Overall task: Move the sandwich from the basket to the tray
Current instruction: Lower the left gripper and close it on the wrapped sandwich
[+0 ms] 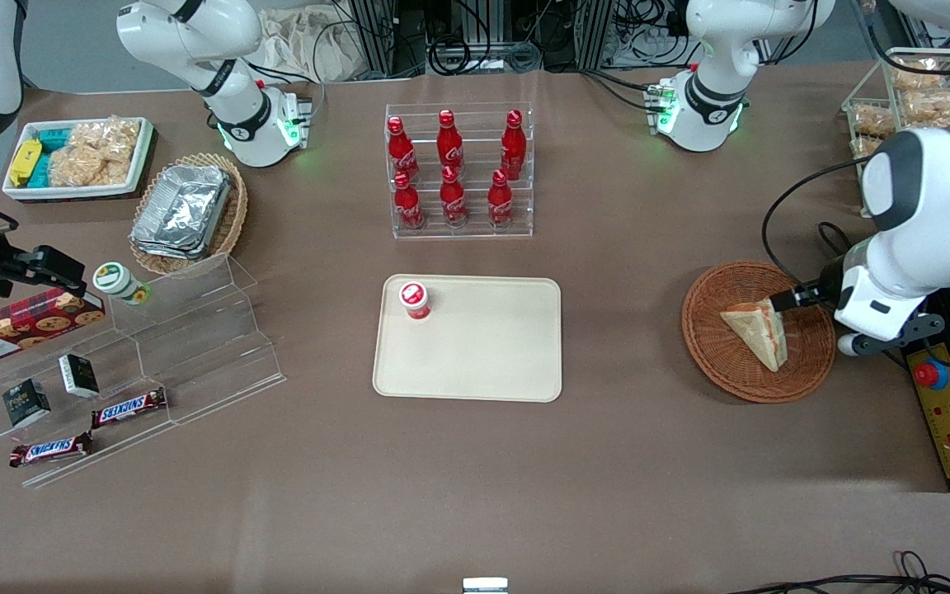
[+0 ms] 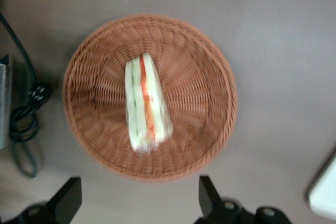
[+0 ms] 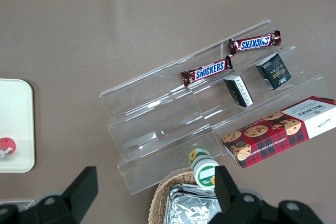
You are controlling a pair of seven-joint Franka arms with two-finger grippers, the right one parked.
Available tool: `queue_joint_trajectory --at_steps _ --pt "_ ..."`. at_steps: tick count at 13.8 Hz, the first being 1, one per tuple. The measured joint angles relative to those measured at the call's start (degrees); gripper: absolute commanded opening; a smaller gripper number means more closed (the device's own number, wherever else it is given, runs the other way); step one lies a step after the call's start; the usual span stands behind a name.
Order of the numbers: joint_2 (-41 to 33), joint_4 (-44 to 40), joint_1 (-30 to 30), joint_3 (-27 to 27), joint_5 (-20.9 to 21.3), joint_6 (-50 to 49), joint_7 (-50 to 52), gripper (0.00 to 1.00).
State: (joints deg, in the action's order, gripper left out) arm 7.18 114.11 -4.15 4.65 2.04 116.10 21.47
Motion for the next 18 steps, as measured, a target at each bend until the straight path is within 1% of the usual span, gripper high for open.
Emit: queue_joint_trajectory --at_steps 3,5,11,15,16,18 --pt "0.70 8.64 -0.05 -1.23 0.79 12.79 9.47 1.00" --pt "1.76 11.66 -0.04 -1.25 0.86 16.96 13.76 1.00" --pt "4.95 12.26 -0.06 -2.70 0.92 18.98 17.93 1.00" --pt "6.83 12.28 0.20 -2.65 0.93 19.82 19.74 1.00" --pt "7.45 12.29 0.27 -2.65 0.94 20.00 19.80 0.77" --pt "8.57 12.29 0.37 -2.62 0.96 20.73 19.85 0.01"
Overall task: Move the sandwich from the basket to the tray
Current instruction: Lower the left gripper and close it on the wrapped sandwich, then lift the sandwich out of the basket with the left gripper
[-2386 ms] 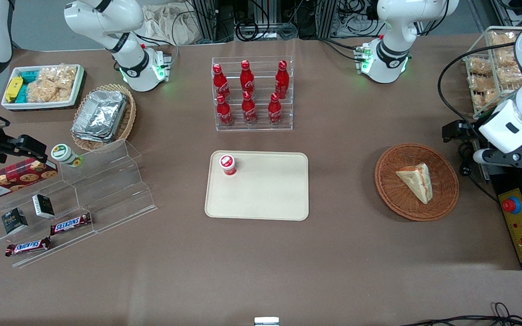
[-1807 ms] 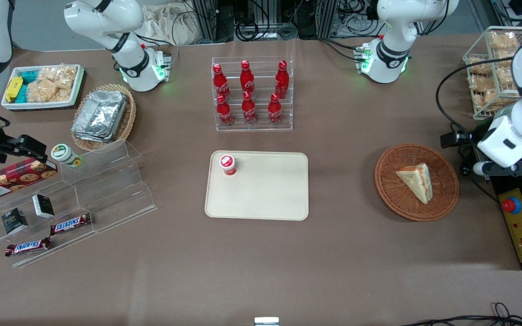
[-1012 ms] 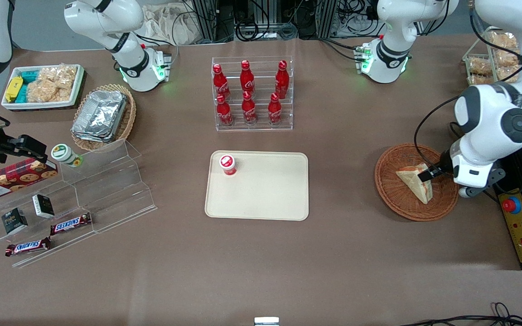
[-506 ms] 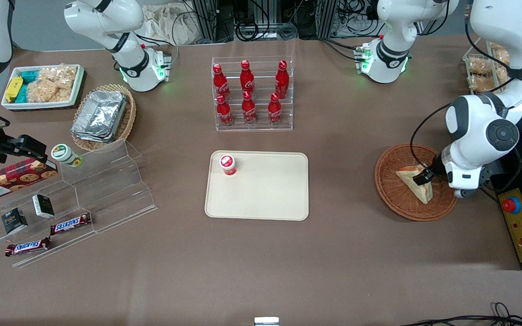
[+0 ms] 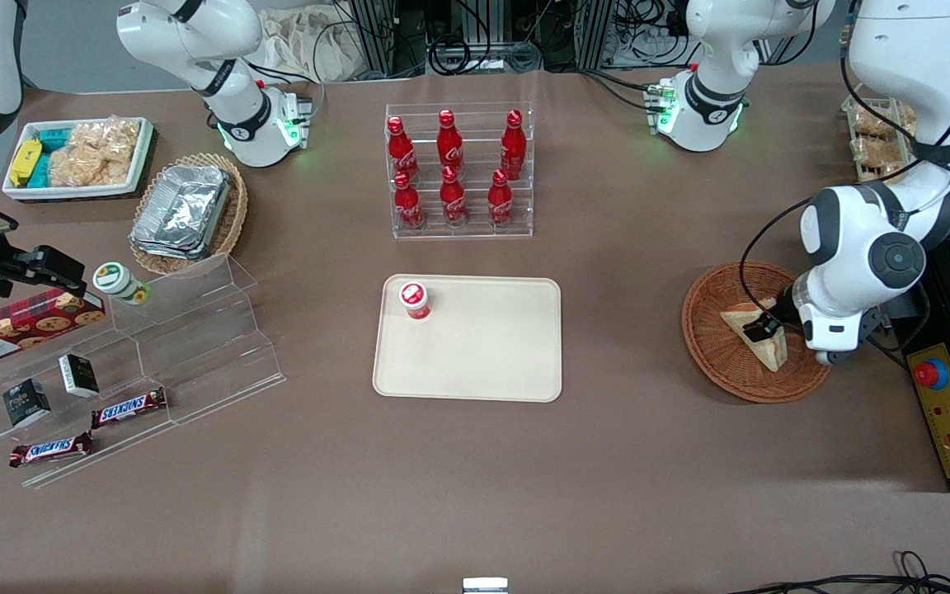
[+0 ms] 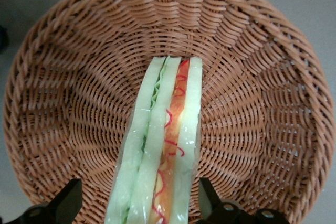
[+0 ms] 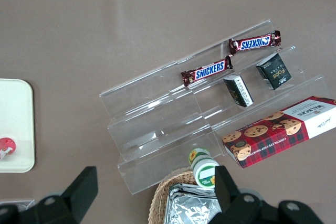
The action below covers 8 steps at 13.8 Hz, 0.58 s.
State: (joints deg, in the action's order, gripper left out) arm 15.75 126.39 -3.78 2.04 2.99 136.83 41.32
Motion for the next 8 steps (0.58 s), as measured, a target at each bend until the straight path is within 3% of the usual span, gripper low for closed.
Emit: queue_joint_trajectory --at_steps 8 --pt "0.24 -2.64 1.30 0.84 0.26 -0.20 2.24 0.00"
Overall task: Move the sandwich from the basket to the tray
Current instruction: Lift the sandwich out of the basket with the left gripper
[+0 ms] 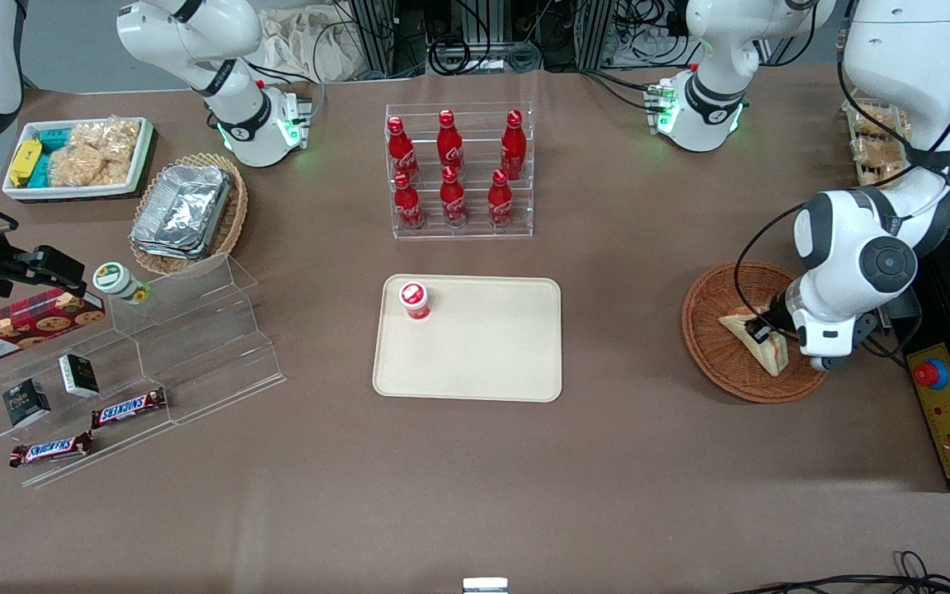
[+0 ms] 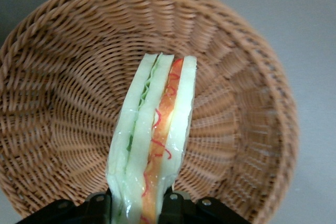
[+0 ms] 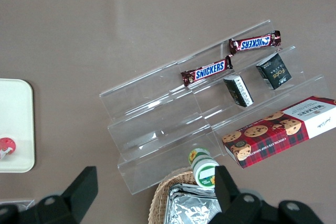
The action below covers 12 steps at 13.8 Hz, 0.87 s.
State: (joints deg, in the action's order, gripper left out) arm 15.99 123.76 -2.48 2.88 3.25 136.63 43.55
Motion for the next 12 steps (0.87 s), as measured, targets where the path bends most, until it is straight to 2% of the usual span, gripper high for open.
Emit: queue_joint_trajectory --at_steps 4,9,12 --pt "-1.42 -5.10 0.59 1.75 0.15 -3.14 -1.52 0.00" --pt "-2.29 -22.36 0.76 9.30 0.15 -29.21 -3.12 0.00" --pt "-1.54 -30.33 0.85 13.60 0.14 -36.27 -3.12 0.00"
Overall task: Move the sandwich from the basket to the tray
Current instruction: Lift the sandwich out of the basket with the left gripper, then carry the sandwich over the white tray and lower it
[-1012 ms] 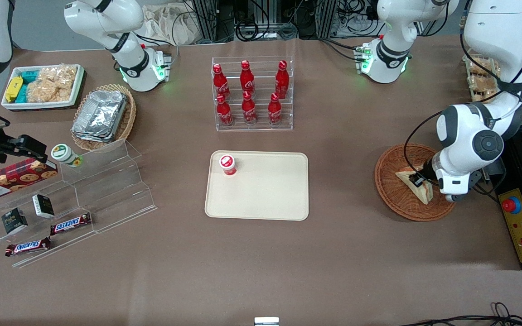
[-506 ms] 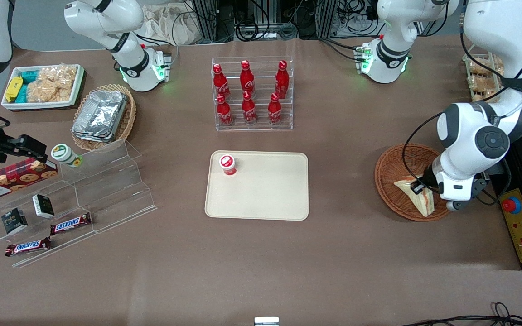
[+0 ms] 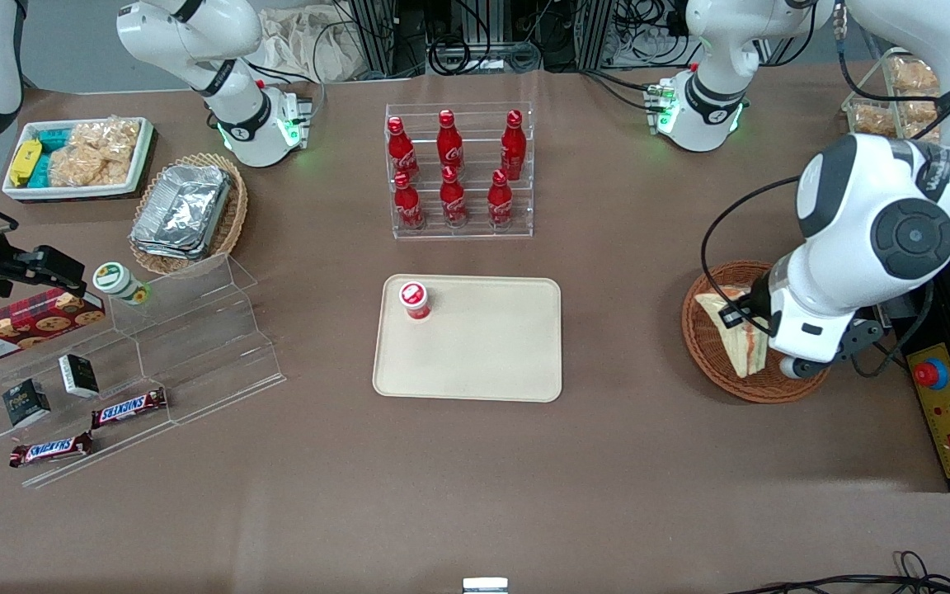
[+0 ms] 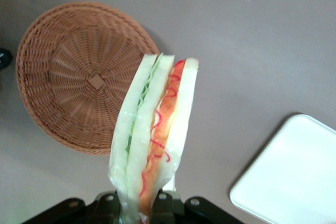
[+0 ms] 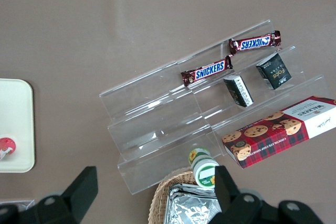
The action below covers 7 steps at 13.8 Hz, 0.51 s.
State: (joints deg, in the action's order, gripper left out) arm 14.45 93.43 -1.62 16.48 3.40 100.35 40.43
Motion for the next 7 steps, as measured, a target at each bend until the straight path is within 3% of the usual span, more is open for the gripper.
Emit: queue_joint_trajectory --at_steps 4,7 --pt "2.75 -1.62 1.11 7.30 0.13 -0.51 0.96 0.00" --pt "10.39 -6.72 7.33 8.49 2.61 0.30 1.90 0.00"
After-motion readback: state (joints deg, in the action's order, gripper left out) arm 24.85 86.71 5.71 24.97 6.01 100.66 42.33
